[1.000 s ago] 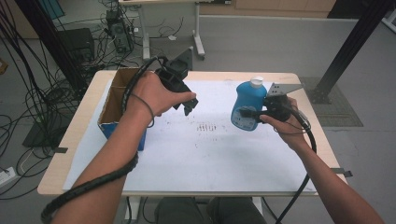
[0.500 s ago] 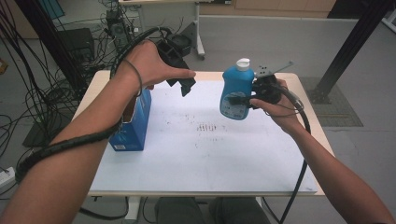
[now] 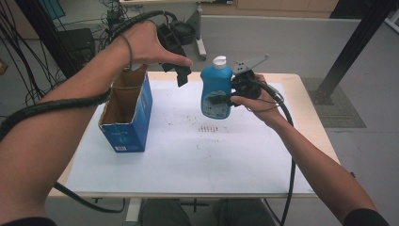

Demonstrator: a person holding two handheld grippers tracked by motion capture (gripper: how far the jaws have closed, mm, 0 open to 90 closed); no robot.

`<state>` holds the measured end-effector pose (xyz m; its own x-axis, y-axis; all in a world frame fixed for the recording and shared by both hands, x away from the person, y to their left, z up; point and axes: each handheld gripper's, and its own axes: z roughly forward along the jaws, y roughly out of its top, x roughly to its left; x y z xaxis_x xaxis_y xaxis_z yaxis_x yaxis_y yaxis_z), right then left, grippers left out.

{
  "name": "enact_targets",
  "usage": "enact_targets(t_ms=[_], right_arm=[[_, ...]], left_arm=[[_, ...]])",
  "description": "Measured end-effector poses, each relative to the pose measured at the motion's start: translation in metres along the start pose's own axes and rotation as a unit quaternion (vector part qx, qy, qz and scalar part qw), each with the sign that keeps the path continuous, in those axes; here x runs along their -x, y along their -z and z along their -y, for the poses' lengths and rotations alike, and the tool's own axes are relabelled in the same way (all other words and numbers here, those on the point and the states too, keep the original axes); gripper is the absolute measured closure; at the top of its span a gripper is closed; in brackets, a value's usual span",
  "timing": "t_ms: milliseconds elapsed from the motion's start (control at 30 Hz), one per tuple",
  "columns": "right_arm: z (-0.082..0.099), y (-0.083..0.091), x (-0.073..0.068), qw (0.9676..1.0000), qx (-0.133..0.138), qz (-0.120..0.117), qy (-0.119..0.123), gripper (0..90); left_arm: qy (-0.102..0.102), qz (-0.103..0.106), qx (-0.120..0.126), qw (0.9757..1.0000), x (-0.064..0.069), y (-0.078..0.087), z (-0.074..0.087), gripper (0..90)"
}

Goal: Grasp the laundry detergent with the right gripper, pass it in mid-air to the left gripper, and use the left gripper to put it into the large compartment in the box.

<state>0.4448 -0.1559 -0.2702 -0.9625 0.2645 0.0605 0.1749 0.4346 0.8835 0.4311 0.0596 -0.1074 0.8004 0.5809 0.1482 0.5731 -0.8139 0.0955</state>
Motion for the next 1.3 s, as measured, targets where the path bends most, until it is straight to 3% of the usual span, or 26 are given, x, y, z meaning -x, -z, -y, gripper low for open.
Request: enact_targets(t_ms=[400, 633, 1033, 1300], right_arm=[[-0.011, -0.043, -0.007, 0.9987, -0.008, -0.048, 0.019, 45.7], [-0.015, -0.063, -0.013, 0.997, -0.006, -0.073, 0.026, 45.7], [-0.018, -0.079, -0.023, 0.9939, 0.01, -0.104, 0.036, 45.6], [-0.02, -0.083, -0.031, 0.9915, 0.02, -0.118, 0.052, 45.6]], left_arm=[[-0.049, 0.006, -0.004, 0.9988, -0.007, 0.004, 0.008, 5.8], [-0.08, 0.019, -0.001, 0.9966, -0.002, 0.006, 0.01, 5.6], [-0.115, 0.038, -0.013, 0.9926, 0.006, 0.001, 0.005, 5.9], [-0.125, 0.045, -0.015, 0.991, 0.011, -0.007, 0.002, 5.7]])
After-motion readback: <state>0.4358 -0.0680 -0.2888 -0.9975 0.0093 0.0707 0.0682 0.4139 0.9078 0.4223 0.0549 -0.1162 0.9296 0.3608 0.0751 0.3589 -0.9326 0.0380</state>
